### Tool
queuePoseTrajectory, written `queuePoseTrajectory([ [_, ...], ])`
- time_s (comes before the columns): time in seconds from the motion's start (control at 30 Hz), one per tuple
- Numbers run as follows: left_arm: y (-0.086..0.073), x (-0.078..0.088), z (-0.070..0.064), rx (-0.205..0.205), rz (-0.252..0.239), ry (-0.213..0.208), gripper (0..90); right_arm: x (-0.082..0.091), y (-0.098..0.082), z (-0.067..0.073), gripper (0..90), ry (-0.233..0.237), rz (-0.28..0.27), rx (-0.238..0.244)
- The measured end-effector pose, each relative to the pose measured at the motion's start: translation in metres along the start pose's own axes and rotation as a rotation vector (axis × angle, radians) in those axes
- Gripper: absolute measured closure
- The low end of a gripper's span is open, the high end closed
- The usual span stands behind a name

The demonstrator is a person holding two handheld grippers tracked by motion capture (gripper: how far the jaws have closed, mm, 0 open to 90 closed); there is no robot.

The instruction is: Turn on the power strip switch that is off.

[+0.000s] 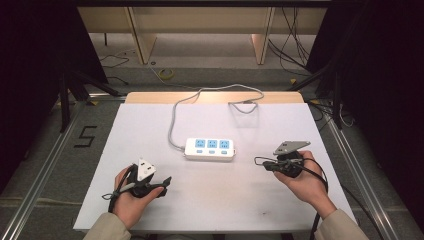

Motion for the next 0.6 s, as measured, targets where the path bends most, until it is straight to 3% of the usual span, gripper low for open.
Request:
queuePoseTrajectory([
  [0.6,0.001,0.000,0.000,0.002,0.000,-0.002,26.1,-0.011,0.020,-0.001,90.0,0.021,0.059,0.009],
])
Point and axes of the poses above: each handheld gripper's, and its own axes: x roughly backward along the jaws, y roughly out of its top, z roughly to its left, the point moved 1 cm from there along -x, roughly forward along the jaws, and after that the axes turned 14 degrees about y, right-handed, at the moved point
